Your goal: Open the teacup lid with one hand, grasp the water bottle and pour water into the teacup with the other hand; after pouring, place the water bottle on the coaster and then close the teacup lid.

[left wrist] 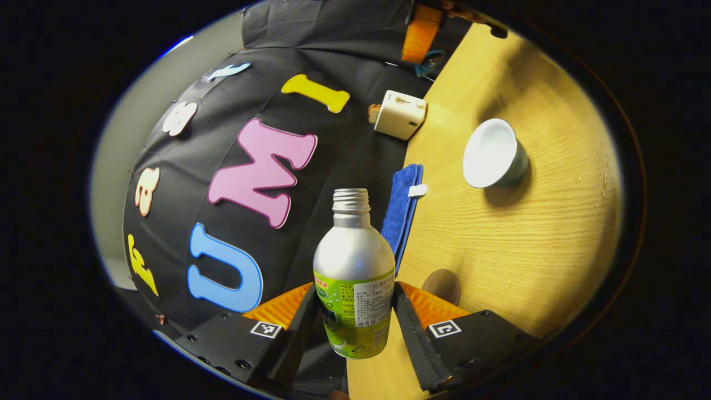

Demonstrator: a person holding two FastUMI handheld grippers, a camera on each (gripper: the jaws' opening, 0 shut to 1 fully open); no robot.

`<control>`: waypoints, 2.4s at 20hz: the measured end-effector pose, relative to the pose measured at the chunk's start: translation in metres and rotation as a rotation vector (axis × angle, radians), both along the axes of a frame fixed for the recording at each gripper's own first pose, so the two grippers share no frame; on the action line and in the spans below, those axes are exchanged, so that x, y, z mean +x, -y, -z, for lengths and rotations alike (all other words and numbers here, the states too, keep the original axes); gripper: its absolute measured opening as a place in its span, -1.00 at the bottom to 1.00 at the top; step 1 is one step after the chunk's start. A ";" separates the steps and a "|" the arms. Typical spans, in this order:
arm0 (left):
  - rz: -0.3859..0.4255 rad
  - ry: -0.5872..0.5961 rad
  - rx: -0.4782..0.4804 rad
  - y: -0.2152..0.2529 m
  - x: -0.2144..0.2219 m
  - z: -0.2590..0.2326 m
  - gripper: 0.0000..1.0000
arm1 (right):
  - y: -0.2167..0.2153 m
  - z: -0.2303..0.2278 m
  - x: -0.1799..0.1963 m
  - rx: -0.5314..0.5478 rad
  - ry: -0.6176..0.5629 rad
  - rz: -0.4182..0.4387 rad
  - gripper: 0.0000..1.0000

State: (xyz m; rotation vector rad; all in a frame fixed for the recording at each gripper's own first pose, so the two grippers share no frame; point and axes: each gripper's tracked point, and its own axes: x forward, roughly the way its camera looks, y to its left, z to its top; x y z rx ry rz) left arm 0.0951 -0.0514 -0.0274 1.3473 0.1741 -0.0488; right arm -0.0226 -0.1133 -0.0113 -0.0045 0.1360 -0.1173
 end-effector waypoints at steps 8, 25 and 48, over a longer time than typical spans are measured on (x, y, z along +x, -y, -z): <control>0.115 -0.028 0.255 0.031 0.008 0.001 0.62 | -0.001 -0.003 -0.001 -0.007 0.003 -0.004 -0.40; 0.186 -0.027 0.515 0.047 0.021 0.001 0.62 | 0.004 -0.008 -0.004 -0.010 0.016 0.007 -0.40; 0.263 0.005 0.842 0.053 0.041 -0.024 0.63 | 0.005 -0.009 -0.005 -0.007 0.017 0.004 -0.40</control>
